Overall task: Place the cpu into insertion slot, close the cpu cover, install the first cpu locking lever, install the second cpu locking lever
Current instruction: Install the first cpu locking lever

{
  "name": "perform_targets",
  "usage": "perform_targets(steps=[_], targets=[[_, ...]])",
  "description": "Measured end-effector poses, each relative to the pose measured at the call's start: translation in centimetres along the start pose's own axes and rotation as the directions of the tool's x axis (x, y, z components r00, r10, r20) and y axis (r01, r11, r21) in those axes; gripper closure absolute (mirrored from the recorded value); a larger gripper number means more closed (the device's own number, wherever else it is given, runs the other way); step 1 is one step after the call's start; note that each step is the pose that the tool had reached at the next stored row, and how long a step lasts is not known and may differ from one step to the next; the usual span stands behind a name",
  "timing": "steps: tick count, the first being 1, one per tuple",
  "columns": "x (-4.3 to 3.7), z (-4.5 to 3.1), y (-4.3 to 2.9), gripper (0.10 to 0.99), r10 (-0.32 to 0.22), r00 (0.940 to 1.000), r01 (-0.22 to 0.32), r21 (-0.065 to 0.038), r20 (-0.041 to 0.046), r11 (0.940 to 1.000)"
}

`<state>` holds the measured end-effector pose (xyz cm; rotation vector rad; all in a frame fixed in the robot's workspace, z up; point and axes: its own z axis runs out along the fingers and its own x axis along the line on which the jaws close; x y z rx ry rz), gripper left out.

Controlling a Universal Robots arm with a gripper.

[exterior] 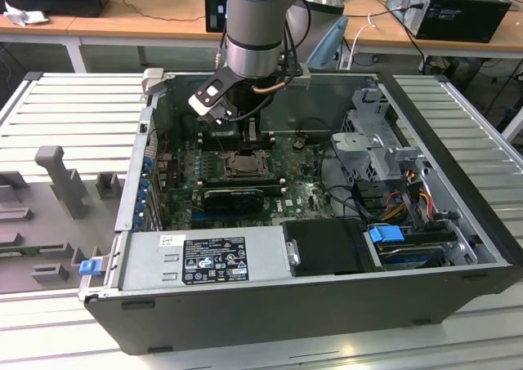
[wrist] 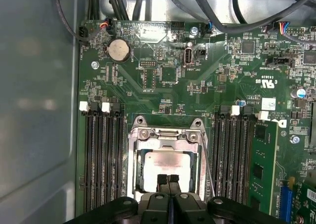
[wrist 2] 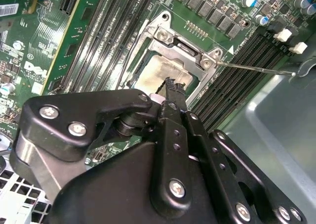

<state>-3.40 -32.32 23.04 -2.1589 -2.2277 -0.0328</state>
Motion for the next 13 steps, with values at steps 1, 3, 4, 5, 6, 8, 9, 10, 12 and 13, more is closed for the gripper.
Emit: perform_targets(steps=[1, 3, 4, 5, 6, 8, 9, 10, 12, 13], targets=[[0.00, -0.01, 0.00, 0.980, 0.000, 1.0000, 0.000, 0.000, 0.0000, 1.0000], [0.00, -0.04, 0.00, 0.980, 0.000, 1.0000, 0.000, 0.000, 0.0001, 1.0000], [0.00, -0.06, 0.00, 0.980, 0.000, 1.0000, 0.000, 0.000, 0.0002, 1.0000], [0.00, -0.07, 0.00, 0.980, 0.000, 1.0000, 0.000, 0.000, 0.0001, 1.0000], [0.00, -0.08, 0.00, 0.980, 0.000, 1.0000, 0.000, 0.000, 0.0002, 1.0000], [0.00, -0.14, 0.00, 0.980, 0.000, 1.0000, 0.000, 0.000, 0.0002, 1.0000], [0.01, -0.16, 0.00, 0.980, 0.000, 1.0000, 0.000, 0.000, 0.0002, 1.0000], [0.01, -0.18, 0.00, 0.980, 0.000, 1.0000, 0.000, 0.000, 0.0001, 1.0000], [0.01, -0.28, 0.00, 0.980, 0.000, 1.0000, 0.000, 0.000, 0.0001, 1.0000], [0.01, -0.30, 0.00, 0.980, 0.000, 1.0000, 0.000, 0.000, 0.0000, 1.0000]])
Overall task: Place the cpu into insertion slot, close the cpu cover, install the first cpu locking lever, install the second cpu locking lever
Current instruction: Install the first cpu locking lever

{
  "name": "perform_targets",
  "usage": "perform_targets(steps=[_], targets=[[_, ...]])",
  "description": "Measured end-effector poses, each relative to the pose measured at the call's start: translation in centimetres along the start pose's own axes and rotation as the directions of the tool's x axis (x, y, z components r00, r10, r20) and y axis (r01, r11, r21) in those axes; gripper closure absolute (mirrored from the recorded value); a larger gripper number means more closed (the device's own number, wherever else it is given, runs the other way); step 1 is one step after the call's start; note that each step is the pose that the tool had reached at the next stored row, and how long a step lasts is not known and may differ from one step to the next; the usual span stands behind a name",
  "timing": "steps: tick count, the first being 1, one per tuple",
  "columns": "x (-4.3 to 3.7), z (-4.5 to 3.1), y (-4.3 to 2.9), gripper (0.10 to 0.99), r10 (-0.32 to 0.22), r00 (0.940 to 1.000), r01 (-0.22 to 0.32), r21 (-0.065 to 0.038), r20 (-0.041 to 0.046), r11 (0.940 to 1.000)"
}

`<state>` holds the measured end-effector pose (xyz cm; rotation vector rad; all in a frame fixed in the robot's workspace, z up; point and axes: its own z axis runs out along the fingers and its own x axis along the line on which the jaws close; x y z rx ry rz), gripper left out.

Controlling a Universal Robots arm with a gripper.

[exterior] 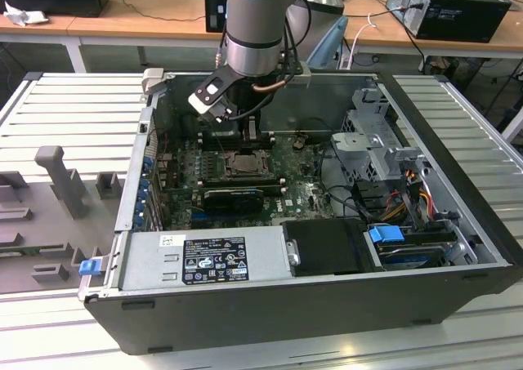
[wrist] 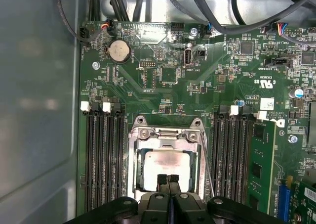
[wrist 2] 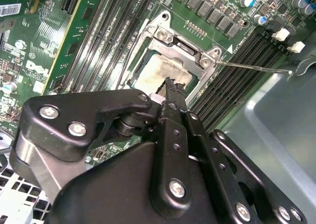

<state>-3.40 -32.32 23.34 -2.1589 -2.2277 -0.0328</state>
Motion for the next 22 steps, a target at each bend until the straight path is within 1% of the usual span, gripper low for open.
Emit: perform_targets(steps=[14, 22], targets=[[0.02, -0.52, -0.01, 0.980, 0.000, 1.0000, 0.000, 0.000, 0.0002, 1.0000], [0.05, -1.14, -0.01, 0.980, 0.000, 1.0000, 0.000, 0.000, 0.0001, 1.0000]])
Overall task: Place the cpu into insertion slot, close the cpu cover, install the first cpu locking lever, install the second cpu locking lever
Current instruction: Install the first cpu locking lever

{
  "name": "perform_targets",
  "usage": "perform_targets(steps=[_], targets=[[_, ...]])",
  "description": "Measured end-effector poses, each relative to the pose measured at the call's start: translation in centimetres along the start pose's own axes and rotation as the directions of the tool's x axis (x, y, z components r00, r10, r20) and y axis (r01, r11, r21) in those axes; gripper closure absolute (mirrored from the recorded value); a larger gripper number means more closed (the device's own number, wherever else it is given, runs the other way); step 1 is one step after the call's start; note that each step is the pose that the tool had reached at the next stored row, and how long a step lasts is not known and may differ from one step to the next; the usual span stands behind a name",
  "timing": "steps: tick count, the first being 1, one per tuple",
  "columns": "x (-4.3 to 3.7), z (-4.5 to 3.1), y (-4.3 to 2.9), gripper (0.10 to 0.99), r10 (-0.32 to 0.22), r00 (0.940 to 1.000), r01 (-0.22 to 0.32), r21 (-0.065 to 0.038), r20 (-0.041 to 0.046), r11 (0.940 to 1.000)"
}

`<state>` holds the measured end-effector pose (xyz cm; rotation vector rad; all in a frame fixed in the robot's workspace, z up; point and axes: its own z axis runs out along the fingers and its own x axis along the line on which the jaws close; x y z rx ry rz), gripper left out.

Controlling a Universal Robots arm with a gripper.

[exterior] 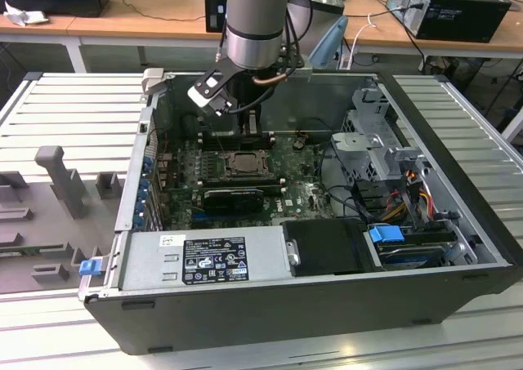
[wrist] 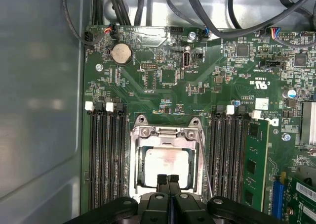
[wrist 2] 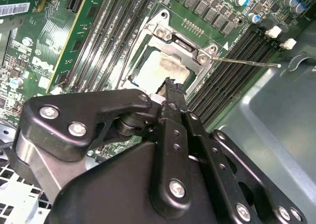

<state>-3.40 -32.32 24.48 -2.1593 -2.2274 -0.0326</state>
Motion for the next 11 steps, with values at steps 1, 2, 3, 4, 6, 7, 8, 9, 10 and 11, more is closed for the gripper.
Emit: perform_targets(steps=[1, 2, 3, 4, 6, 7, 8, 9, 10, 11], targets=[[0.00, -0.11, 0.00, 0.980, 0.000, 1.0000, 0.000, 0.000, 0.0000, 1.0000], [0.01, -0.21, 0.00, 0.980, 0.000, 1.0000, 0.000, 0.000, 0.0001, 1.0000], [0.01, -0.30, 0.00, 0.980, 0.000, 1.0000, 0.000, 0.000, 0.0001, 1.0000], [0.02, -0.39, -0.01, 0.980, 0.000, 1.0000, 0.000, 0.000, 0.0000, 1.0000], [0.03, -0.76, -0.01, 0.980, 0.000, 1.0000, 0.000, 0.000, 0.0001, 1.0000], [0.04, -0.92, -0.01, 0.980, 0.000, 1.0000, 0.000, 0.000, 0.0000, 1.0000], [0.05, -1.06, -0.02, 0.980, 0.000, 1.0000, 0.000, 0.000, 0.0000, 1.0000], [0.05, -1.20, -0.02, 0.980, 0.000, 1.0000, 0.000, 0.000, 0.0000, 1.0000], [0.06, -1.38, -0.02, 0.980, 0.000, 1.0000, 0.000, 0.000, 0.0000, 1.0000], [0.06, -1.52, -0.03, 0.980, 0.000, 1.0000, 0.000, 0.000, 0.0000, 1.0000]])
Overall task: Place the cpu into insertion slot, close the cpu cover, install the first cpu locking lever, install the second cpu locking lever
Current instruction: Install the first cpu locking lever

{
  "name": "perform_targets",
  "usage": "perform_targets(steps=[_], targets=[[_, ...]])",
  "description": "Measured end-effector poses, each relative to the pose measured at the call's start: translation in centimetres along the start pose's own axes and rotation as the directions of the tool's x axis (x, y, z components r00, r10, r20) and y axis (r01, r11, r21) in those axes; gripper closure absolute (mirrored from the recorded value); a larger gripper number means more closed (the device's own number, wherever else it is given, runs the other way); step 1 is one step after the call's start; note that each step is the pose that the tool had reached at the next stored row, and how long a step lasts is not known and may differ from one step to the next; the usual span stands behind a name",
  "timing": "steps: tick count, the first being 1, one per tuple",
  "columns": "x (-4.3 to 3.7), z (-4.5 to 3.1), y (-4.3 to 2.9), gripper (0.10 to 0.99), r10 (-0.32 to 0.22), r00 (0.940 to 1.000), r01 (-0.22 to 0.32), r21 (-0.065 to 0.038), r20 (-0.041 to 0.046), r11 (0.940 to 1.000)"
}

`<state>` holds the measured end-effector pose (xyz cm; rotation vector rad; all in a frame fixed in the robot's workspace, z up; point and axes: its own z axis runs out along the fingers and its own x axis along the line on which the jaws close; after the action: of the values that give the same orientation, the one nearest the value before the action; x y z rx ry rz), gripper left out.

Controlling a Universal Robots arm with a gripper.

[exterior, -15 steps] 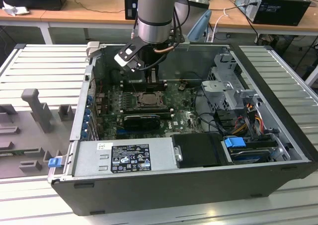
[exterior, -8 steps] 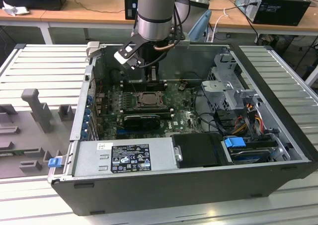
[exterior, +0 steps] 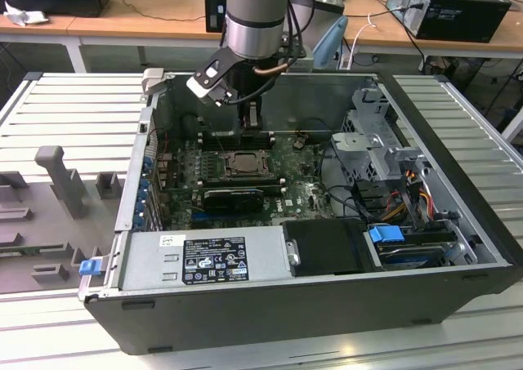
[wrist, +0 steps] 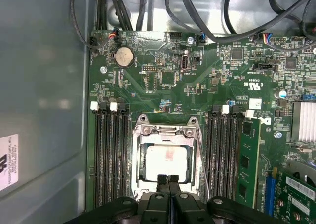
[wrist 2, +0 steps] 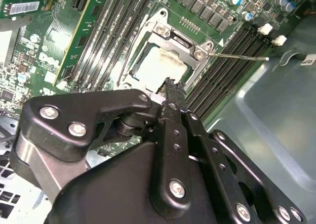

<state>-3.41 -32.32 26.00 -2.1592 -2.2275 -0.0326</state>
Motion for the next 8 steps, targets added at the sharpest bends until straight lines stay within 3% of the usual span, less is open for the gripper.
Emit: perform_targets(steps=[8], targets=[[0.05, -1.21, -0.09, 0.980, 0.000, 1.0000, 0.000, 0.000, 0.0001, 1.0000]])
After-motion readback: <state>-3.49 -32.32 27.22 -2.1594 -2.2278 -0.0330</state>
